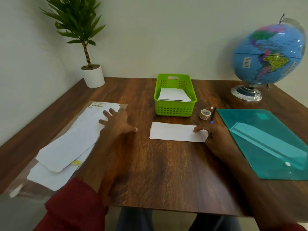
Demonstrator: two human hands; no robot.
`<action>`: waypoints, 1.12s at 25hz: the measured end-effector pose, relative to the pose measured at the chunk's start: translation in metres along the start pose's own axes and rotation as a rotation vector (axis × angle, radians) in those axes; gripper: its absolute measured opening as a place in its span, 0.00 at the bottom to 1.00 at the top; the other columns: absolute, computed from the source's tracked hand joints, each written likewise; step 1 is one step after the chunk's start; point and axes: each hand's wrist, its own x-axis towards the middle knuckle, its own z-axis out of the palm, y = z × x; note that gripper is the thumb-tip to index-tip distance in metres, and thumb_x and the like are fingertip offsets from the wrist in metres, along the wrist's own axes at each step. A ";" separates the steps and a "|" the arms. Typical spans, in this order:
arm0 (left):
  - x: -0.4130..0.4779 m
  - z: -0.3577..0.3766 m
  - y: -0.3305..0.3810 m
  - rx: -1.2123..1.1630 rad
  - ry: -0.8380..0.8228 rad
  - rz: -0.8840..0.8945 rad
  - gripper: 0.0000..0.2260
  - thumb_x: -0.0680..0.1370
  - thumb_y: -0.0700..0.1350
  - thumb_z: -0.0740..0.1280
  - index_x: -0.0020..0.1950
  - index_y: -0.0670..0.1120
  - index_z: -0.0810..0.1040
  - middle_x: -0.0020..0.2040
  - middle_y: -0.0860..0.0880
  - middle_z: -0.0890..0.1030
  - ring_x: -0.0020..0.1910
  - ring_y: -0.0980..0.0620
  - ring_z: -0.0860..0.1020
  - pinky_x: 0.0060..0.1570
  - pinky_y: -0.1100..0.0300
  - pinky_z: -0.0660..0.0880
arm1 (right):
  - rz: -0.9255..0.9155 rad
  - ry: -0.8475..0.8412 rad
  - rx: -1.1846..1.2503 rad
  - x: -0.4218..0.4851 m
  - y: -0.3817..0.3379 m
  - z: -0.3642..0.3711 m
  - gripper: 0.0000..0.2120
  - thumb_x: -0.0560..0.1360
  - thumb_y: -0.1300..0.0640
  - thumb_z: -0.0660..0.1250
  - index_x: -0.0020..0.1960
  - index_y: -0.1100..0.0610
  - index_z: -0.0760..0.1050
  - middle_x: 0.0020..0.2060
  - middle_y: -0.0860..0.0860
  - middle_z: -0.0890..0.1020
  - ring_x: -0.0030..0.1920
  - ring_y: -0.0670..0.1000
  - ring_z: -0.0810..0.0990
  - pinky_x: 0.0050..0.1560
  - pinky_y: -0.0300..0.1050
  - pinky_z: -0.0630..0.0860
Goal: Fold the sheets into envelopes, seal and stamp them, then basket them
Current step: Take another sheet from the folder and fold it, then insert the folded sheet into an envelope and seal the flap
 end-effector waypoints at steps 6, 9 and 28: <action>-0.019 -0.003 -0.034 0.023 0.146 0.002 0.30 0.77 0.58 0.71 0.74 0.45 0.67 0.73 0.42 0.73 0.69 0.41 0.74 0.68 0.47 0.71 | -0.115 -0.042 -0.043 -0.008 -0.023 -0.007 0.22 0.75 0.71 0.65 0.57 0.47 0.83 0.64 0.45 0.81 0.68 0.48 0.76 0.66 0.36 0.68; -0.029 0.002 -0.026 0.186 0.322 0.106 0.16 0.82 0.51 0.67 0.67 0.45 0.76 0.64 0.45 0.80 0.59 0.44 0.81 0.61 0.54 0.75 | -0.160 -0.098 -0.027 -0.011 -0.029 -0.007 0.20 0.76 0.73 0.64 0.57 0.53 0.84 0.63 0.47 0.81 0.67 0.48 0.76 0.55 0.19 0.63; -0.052 -0.063 0.039 -0.956 0.896 0.232 0.12 0.86 0.46 0.59 0.62 0.41 0.78 0.51 0.54 0.77 0.48 0.60 0.76 0.40 0.82 0.68 | -0.094 -0.197 1.004 -0.003 -0.080 0.042 0.18 0.82 0.52 0.67 0.70 0.56 0.76 0.62 0.50 0.84 0.61 0.52 0.84 0.58 0.49 0.82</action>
